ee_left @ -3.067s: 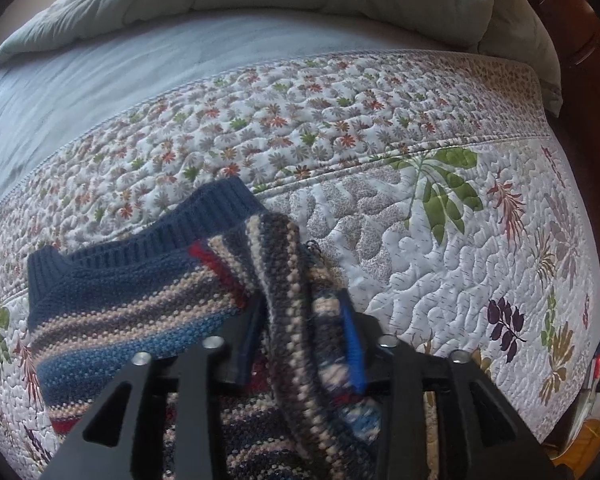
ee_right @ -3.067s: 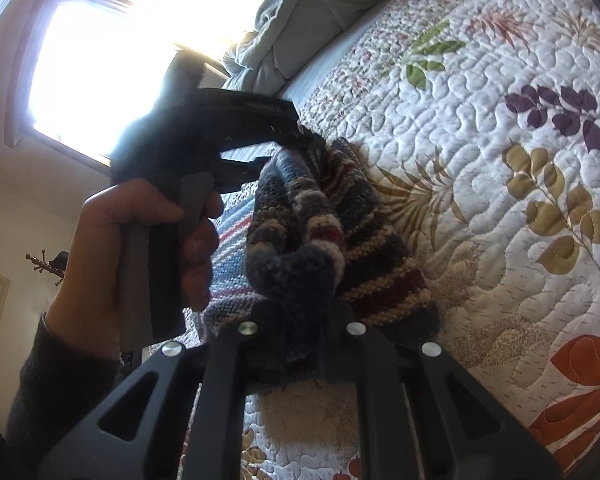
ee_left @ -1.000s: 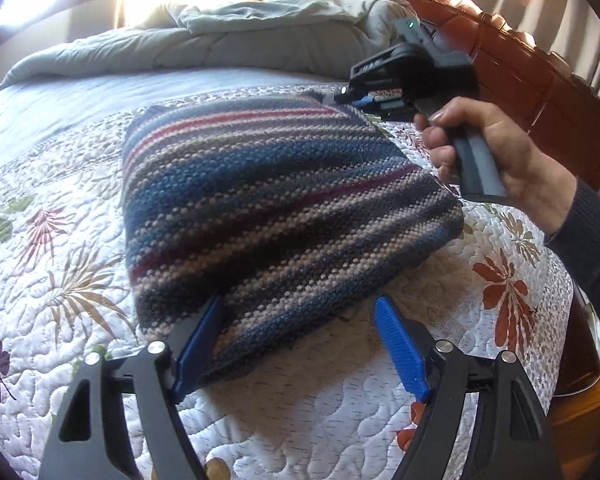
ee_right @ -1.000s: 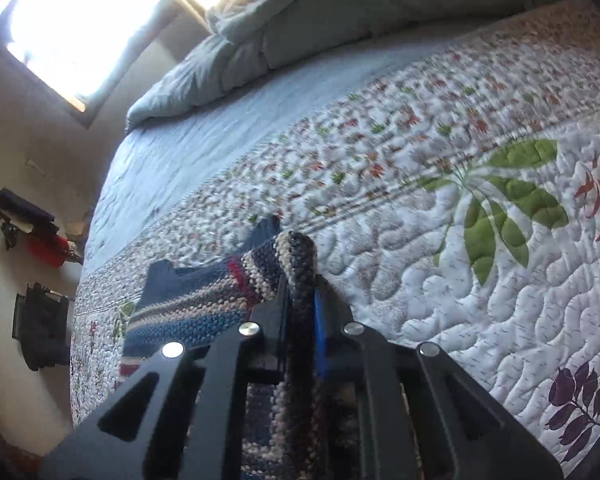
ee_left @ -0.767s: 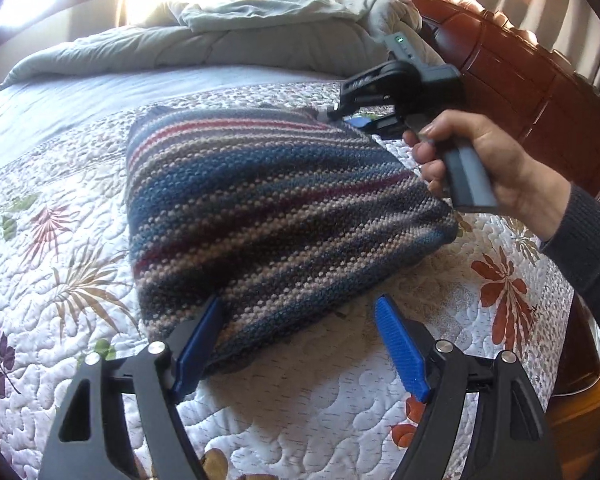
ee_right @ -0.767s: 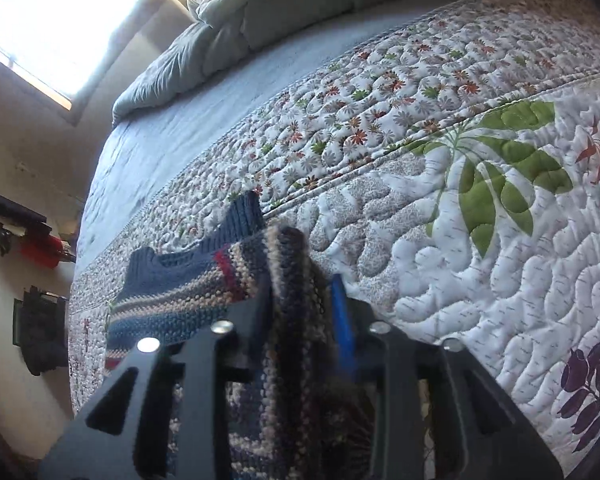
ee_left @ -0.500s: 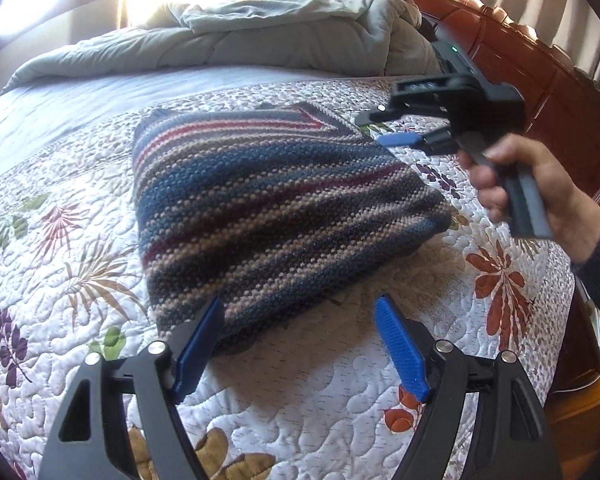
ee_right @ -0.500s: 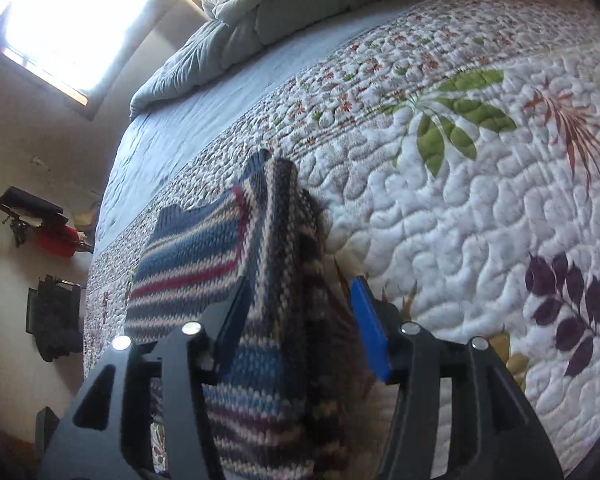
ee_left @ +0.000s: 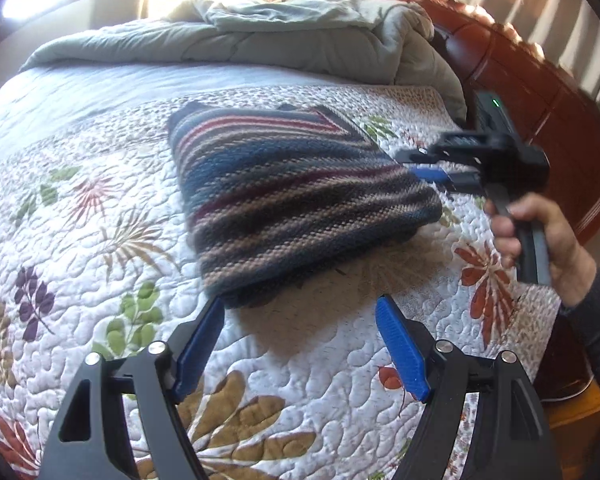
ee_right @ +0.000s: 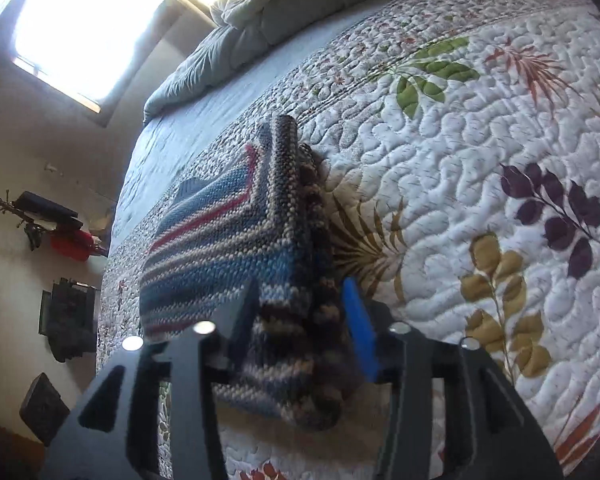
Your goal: Fold small clothes
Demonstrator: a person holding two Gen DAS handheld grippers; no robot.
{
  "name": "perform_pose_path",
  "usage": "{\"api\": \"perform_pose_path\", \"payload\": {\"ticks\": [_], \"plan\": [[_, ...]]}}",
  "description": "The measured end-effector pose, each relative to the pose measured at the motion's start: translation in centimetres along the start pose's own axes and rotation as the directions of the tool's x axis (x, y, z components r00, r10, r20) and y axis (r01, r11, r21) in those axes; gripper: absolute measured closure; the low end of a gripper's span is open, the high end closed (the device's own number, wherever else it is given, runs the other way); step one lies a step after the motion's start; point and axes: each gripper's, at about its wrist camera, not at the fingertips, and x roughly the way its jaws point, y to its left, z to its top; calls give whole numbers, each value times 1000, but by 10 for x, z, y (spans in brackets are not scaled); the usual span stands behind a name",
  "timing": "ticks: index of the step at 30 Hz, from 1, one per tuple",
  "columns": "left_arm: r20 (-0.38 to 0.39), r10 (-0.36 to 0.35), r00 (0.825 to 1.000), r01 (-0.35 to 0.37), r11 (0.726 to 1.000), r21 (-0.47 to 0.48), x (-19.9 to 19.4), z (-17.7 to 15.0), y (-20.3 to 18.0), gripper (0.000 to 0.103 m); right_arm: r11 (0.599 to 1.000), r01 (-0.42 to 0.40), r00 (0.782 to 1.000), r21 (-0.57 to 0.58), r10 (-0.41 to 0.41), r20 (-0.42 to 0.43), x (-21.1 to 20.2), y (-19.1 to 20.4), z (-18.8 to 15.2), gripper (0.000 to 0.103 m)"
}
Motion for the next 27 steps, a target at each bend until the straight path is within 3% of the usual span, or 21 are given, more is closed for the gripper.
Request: {"api": "perform_pose_path", "payload": {"ticks": [5, 6, 7, 8, 12, 15, 16, 17, 19, 22, 27], "plan": [[-1, -77, 997, 76, 984, -164, -7, -7, 39, 23, 996, -39, 998, 76, 43, -45, 0, -13, -33, 49], [-3, -91, 996, 89, 977, -192, -7, -8, 45, 23, 996, -41, 998, 80, 46, -52, 4, -14, -35, 54], [-5, -101, 995, 98, 972, -213, -6, -10, 50, 23, 996, -46, 997, 81, 51, -59, 10, -13, -37, 75], [-6, -106, 994, 102, 970, -220, -6, -11, 52, 23, 996, -38, 997, 84, 43, -63, 12, -13, -37, 81], [-15, -148, 989, 138, 951, -279, -4, -15, 65, 23, 992, 2, 997, 128, 8, -73, 23, -26, -41, 81], [-14, -197, 980, 181, 923, -339, -2, -10, 78, 23, 986, -93, 993, 139, 102, -63, 6, -19, -41, 64], [-9, -219, 976, 202, 911, -358, -1, -7, 84, 22, 982, -115, 991, 147, 125, -54, -1, -18, -40, 41], [-3, -235, 972, 217, 901, -375, -1, -5, 89, 20, 979, -132, 990, 158, 139, -34, -10, -19, -39, 28], [14, -275, 961, 255, 872, -417, 3, 1, 101, 18, 967, -168, 985, 191, 172, -7, -19, -27, -37, 26], [39, -318, 947, 300, 838, -456, 13, 12, 115, 17, 940, -210, 976, 269, 219, 0, -17, -43, -29, 14], [90, -376, 922, 361, 753, -549, 40, 39, 147, 13, 905, -271, 951, 328, 305, -55, 20, -59, 4, 12]]}}
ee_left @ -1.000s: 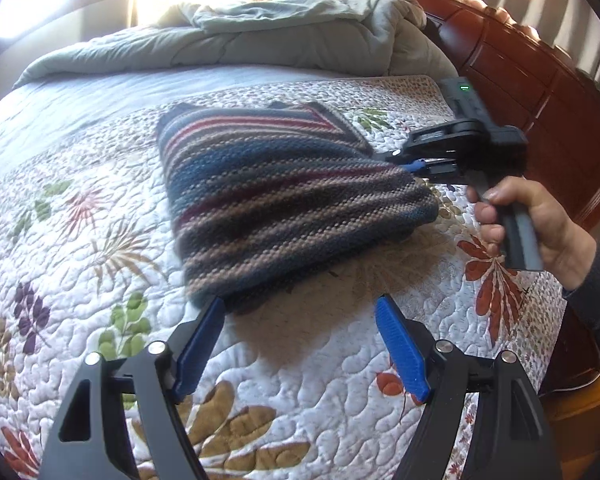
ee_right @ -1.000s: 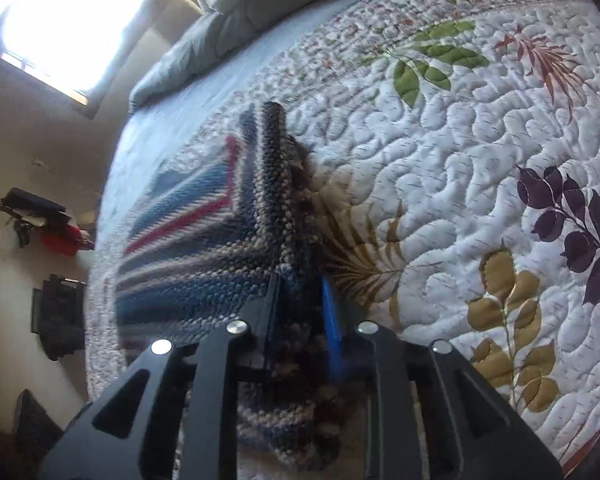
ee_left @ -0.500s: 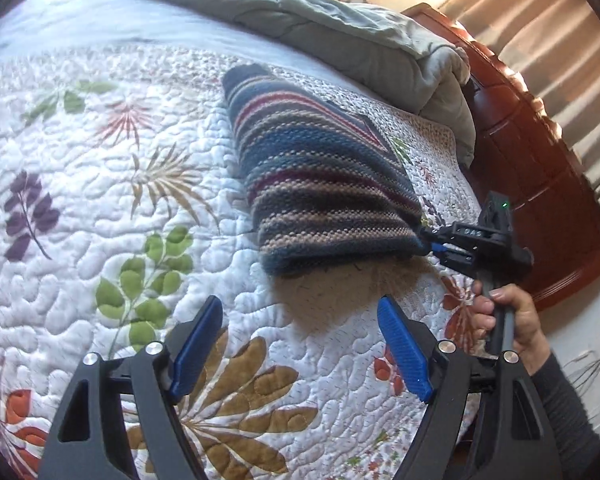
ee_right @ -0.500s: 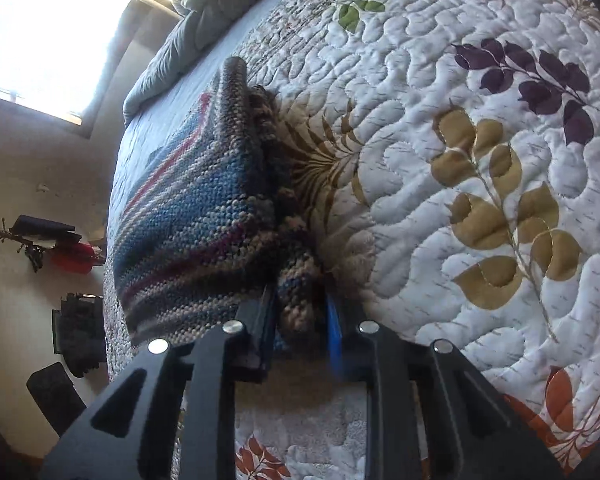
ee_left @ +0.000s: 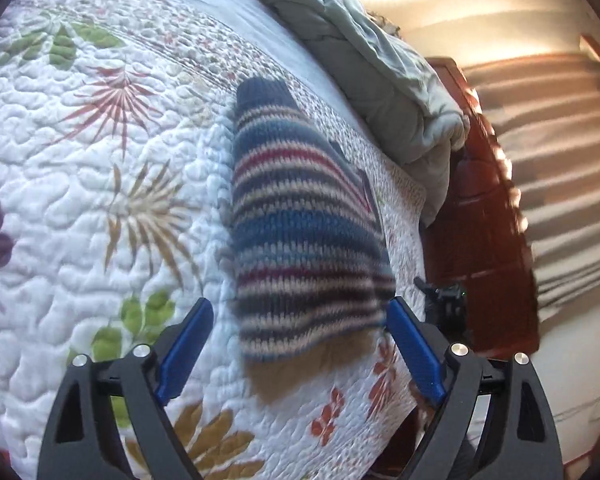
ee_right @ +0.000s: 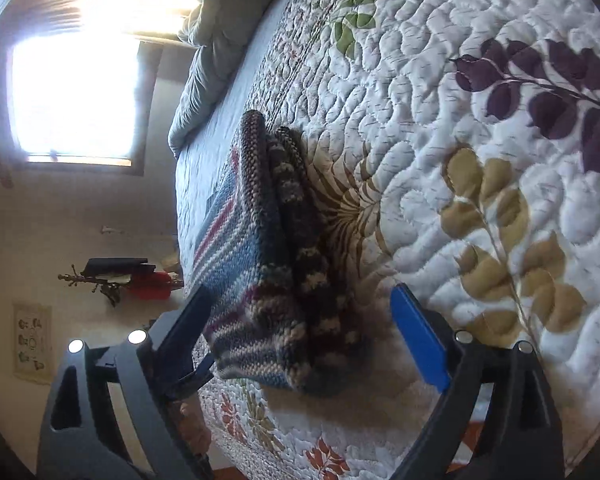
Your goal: Fold small clothes
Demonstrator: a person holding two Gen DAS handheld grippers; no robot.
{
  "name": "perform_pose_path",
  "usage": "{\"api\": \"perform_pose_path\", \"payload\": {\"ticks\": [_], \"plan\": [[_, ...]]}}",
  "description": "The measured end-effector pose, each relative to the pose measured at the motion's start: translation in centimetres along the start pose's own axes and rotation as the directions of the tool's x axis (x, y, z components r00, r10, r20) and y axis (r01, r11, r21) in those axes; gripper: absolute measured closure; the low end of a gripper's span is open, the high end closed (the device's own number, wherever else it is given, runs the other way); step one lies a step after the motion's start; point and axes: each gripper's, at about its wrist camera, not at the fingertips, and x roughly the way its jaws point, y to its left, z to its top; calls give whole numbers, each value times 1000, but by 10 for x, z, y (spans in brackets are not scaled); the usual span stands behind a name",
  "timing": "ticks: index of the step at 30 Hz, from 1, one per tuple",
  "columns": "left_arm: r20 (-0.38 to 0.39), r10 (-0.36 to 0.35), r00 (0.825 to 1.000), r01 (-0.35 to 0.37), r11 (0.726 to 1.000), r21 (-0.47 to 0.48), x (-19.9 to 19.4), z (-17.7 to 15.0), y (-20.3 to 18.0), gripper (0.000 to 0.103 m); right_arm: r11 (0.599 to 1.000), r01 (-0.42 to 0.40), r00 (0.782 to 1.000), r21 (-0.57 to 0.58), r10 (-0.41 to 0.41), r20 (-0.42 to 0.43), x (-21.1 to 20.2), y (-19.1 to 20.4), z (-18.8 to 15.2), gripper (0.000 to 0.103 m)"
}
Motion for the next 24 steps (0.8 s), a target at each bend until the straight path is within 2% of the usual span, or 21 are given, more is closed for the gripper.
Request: {"api": "perform_pose_path", "payload": {"ticks": [4, 8, 13, 16, 18, 19, 20, 22, 24], "plan": [[-7, -6, 1000, 5, 998, -56, 24, 33, 11, 12, 1000, 1, 999, -17, -2, -40, 27, 6, 27, 11], [-63, -31, 998, 27, 998, -63, 58, 58, 17, 12, 995, 7, 993, -102, -19, -120, 64, 26, 41, 2], [-102, -55, 993, 49, 997, -66, 86, 72, 22, 12, 983, -40, 977, -177, 2, -214, 100, 49, 46, 2], [-140, -76, 987, 67, 995, -69, 103, 77, 21, 8, 980, -33, 972, -198, -15, -236, 117, 58, 49, 3], [-157, -82, 984, 72, 995, -70, 108, 78, 23, 7, 971, -15, 969, -240, -45, -242, 124, 64, 48, 11], [-167, -91, 982, 79, 994, -77, 111, 79, 24, 7, 964, 16, 968, -264, -81, -237, 125, 64, 46, 28], [-178, -95, 980, 82, 994, -77, 111, 78, 26, 7, 963, 24, 969, -267, -89, -232, 127, 62, 47, 39], [-203, -94, 975, 82, 994, -66, 115, 79, 26, 7, 962, 26, 971, -270, -89, -224, 124, 58, 48, 50], [-219, -81, 972, 73, 996, -44, 118, 79, 23, 8, 957, 44, 973, -287, -106, -203, 123, 58, 44, 55]]}}
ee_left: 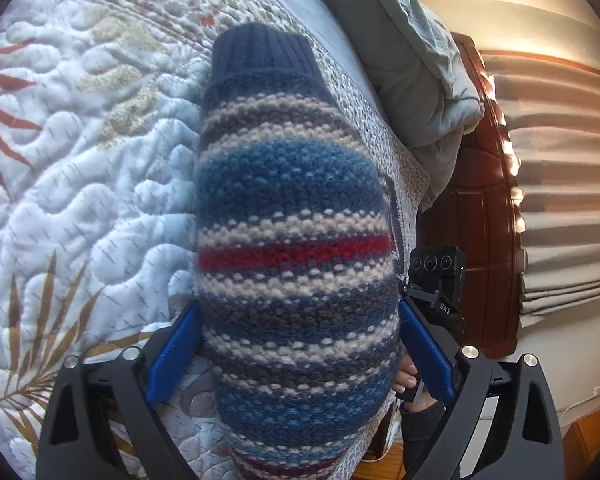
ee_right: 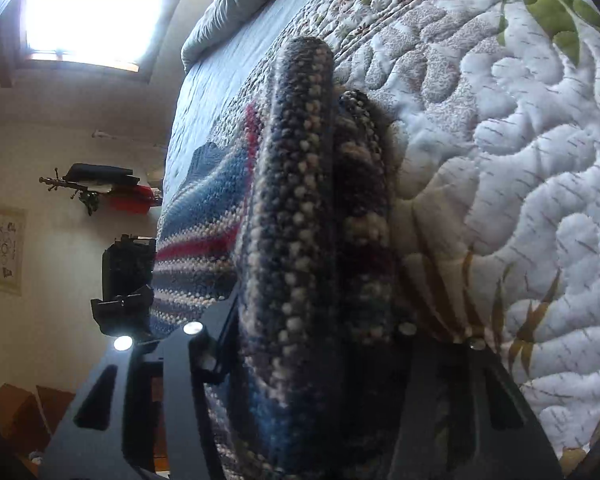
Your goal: Fold small clothes
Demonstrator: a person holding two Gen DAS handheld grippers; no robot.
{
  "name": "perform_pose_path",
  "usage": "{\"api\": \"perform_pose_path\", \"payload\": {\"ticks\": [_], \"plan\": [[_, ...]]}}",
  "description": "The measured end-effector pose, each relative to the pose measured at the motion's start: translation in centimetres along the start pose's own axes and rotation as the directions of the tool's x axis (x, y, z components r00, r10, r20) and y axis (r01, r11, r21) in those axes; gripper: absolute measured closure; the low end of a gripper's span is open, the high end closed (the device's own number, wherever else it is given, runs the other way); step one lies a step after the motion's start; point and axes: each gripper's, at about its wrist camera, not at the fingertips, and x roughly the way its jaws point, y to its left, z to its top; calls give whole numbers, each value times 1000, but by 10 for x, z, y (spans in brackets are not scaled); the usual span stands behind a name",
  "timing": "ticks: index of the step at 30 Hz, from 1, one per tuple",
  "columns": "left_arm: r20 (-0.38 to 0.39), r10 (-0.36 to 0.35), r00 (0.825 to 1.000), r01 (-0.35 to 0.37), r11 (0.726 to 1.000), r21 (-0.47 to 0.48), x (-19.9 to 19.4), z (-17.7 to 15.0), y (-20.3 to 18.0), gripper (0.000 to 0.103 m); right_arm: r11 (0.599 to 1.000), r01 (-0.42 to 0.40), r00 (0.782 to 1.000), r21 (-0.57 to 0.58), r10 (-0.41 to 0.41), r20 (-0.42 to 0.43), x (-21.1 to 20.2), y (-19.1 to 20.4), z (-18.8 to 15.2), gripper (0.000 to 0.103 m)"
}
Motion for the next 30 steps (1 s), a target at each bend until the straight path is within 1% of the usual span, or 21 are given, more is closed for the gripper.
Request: {"api": "perform_pose_path", "payload": {"ticks": [1, 2, 5, 8, 12, 14, 16, 17, 18, 20, 23, 25, 27, 29, 30], "plan": [[2, 25, 1000, -25, 1000, 8, 2, 0, -2, 12, 1000, 21, 1000, -13, -21, 10, 2, 3, -1, 56], [0, 46, 999, -46, 999, 15, 3, 0, -4, 18, 999, 37, 999, -19, -37, 16, 5, 4, -2, 57], [-8, 100, 995, -100, 995, 4, 9, 3, -9, 26, 998, 63, 998, -21, -62, 30, 11, 8, -3, 59], [-12, 137, 991, -137, 991, 9, 11, 4, -10, 31, 995, 98, 994, -22, -96, 56, 18, 13, -7, 60], [1, 190, 982, -190, 982, 6, 14, 3, -16, 32, 988, 155, 985, 1, -155, 78, 24, 26, -11, 60], [6, 225, 974, -225, 974, 3, 16, 4, -24, 34, 973, 229, 969, 22, -231, 89, 27, 39, -13, 62], [17, 264, 964, -264, 965, 8, 13, 3, -38, 39, 948, 317, 942, 11, -316, 111, 28, 65, -18, 65], [28, 291, 956, -291, 956, 24, 9, 0, -51, 41, 935, 353, 928, 0, -351, 124, 26, 83, -24, 66], [41, 306, 951, -307, 951, 38, 2, -3, -61, 42, 930, 369, 922, -7, -365, 132, 24, 96, -29, 67], [59, 321, 945, -324, 944, 57, -18, -14, -76, 43, 925, 378, 919, -39, -370, 139, 21, 127, -46, 68], [89, 304, 949, -311, 946, 90, -65, -41, -89, 43, 936, 342, 930, -81, -325, 174, 16, 170, -83, 68], [104, 297, 949, -309, 943, 122, -98, -67, -89, 43, 935, 327, 932, -136, -296, 210, 13, 201, -119, 68], [114, 278, 954, -292, 948, 130, -135, -99, -82, 43, 929, 321, 932, -182, -276, 236, 20, 228, -157, 68], [128, 271, 954, -287, 949, 130, -173, -136, -64, 43, 929, 297, 939, -222, -243, 243, 31, 247, -199, 68], [135, 276, 952, -293, 947, 130, -190, -155, -54, 43, 927, 288, 942, -240, -230, 243, 30, 249, -214, 68]]}}
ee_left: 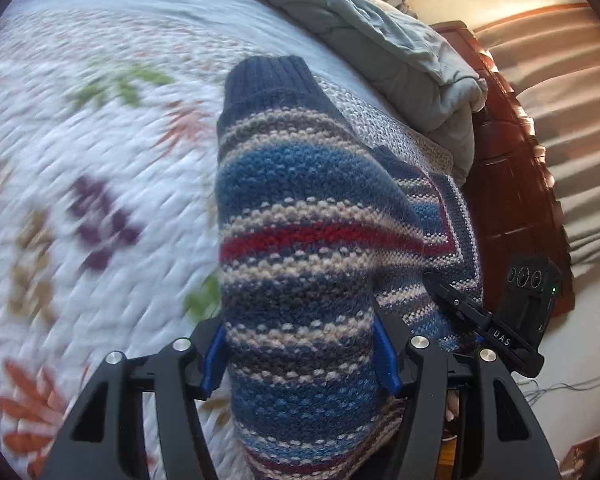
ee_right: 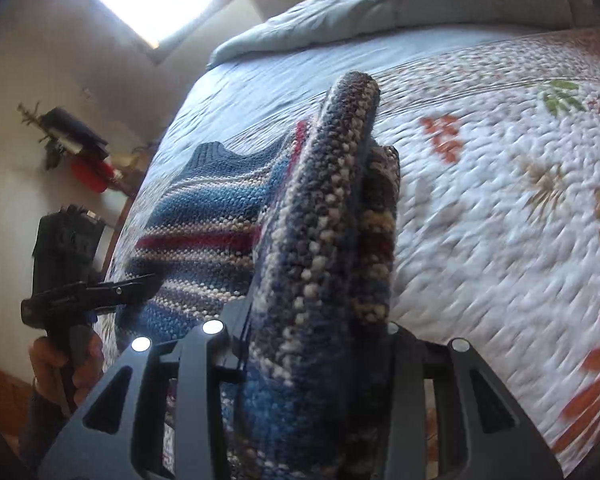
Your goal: Fold small clothes
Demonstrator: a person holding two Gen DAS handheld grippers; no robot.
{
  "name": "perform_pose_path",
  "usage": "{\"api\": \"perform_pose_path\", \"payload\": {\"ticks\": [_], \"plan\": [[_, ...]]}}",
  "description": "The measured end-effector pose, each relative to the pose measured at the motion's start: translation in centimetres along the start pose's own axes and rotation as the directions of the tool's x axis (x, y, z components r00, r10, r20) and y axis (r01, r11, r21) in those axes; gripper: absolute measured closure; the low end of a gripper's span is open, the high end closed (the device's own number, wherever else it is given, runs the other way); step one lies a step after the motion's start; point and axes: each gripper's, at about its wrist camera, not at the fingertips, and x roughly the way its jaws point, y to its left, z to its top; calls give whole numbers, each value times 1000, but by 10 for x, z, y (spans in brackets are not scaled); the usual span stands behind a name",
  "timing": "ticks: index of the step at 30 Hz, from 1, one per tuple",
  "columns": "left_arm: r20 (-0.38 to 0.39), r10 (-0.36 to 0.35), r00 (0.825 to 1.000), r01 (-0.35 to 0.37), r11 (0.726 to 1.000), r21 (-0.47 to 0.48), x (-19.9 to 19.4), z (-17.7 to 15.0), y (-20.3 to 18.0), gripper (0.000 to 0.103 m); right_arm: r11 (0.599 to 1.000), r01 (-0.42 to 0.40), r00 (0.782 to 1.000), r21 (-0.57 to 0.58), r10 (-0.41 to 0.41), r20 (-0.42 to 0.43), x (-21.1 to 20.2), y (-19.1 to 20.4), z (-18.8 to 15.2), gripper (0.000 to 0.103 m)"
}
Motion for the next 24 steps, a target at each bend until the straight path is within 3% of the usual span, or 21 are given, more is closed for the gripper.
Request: {"api": "perform_pose_path", "payload": {"ticks": [6, 11, 13, 15, 17, 18, 21, 23, 24], "plan": [[55, 47, 997, -46, 999, -26, -60, -96, 77, 43, 997, -63, 998, -38, 63, -12, 44, 65, -101, 68], [55, 73, 996, -69, 995, -79, -65, -127, 130, 43, 996, -90, 993, -18, 88, -79, 92, 80, -137, 67], [61, 44, 997, -37, 994, -107, -62, -131, 141, 41, 992, -123, 988, 23, 124, -96, 98, 74, -136, 64], [68, 29, 997, -20, 991, -130, -56, -132, 147, 36, 987, -149, 979, 64, 156, -131, 101, 64, -133, 54], [81, 20, 996, -8, 990, -143, -55, -132, 151, 25, 988, -143, 975, 62, 151, -164, 98, 55, -128, 24], [87, 27, 996, -14, 989, -144, -57, -133, 151, 23, 988, -148, 972, 49, 154, -178, 92, 52, -123, 20], [133, 92, 987, -75, 989, -130, -84, -143, 150, 23, 985, -169, 973, 41, 173, -156, 66, 42, -104, 18], [236, 165, 957, -140, 983, -121, -115, -154, 143, 23, 986, -159, 982, 44, 162, -96, 51, 33, -89, 16], [286, 167, 944, -142, 984, -106, -129, -161, 134, 22, 984, -168, 982, 52, 171, -78, 48, 27, -83, 17]]}}
